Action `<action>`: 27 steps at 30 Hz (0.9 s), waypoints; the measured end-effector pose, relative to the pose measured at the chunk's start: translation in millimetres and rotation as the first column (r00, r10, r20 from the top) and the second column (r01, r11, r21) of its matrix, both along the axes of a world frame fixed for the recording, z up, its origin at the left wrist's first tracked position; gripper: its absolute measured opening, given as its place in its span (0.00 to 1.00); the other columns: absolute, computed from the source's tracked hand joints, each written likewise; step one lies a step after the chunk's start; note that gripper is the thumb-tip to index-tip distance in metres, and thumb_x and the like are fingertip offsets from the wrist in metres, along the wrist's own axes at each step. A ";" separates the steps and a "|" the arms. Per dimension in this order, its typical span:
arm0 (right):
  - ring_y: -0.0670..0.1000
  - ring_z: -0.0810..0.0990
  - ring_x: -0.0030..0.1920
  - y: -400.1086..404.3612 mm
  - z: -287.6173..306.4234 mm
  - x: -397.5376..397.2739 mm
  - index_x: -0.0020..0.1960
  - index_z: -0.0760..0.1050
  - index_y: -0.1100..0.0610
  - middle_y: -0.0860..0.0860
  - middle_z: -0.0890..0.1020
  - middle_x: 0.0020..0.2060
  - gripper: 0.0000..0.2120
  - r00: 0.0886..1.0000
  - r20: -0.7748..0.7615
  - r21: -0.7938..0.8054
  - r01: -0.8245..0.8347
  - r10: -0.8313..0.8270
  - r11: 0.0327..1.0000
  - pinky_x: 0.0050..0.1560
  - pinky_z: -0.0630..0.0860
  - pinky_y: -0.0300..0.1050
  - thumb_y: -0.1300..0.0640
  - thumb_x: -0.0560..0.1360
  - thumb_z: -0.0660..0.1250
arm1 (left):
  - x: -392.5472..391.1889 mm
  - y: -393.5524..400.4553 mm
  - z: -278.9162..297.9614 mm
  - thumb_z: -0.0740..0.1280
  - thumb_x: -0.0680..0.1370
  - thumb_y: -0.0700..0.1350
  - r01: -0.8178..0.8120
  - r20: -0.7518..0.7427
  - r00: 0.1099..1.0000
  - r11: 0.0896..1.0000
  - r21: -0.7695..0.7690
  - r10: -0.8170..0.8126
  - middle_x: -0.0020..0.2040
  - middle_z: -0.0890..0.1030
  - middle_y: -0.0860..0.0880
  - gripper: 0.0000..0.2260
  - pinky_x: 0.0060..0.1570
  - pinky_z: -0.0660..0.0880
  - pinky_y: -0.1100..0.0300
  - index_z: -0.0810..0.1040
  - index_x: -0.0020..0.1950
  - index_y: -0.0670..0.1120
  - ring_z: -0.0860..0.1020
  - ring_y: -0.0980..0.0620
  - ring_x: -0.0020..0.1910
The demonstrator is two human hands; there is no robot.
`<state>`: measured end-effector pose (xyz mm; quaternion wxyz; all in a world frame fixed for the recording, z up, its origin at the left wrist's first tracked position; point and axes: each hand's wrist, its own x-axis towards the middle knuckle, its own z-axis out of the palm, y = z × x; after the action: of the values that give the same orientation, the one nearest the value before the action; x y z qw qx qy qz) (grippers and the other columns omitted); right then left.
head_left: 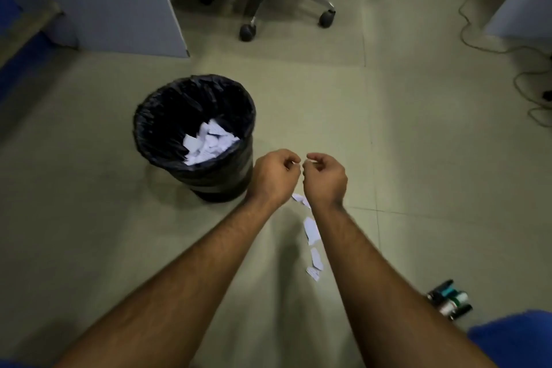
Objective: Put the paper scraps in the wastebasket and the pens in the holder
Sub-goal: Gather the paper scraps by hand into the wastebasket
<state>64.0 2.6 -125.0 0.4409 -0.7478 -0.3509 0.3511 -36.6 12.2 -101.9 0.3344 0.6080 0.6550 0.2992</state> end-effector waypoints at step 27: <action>0.63 0.46 0.79 -101.6 -143.8 117.1 0.81 0.49 0.56 0.58 0.49 0.80 0.50 0.325 0.287 -0.647 -0.629 0.901 0.432 0.77 0.55 0.55 0.44 0.68 0.73 | 44.8 -87.3 -183.8 0.71 0.66 0.69 0.507 -0.566 0.374 0.673 -0.539 -0.735 0.81 0.42 0.47 0.51 0.72 0.57 0.35 0.44 0.79 0.58 0.46 0.35 0.78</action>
<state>181.0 -99.0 -268.9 -0.0973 -0.6219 -0.7038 0.3294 8.1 -75.1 -285.7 0.2019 0.8222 0.4831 -0.2232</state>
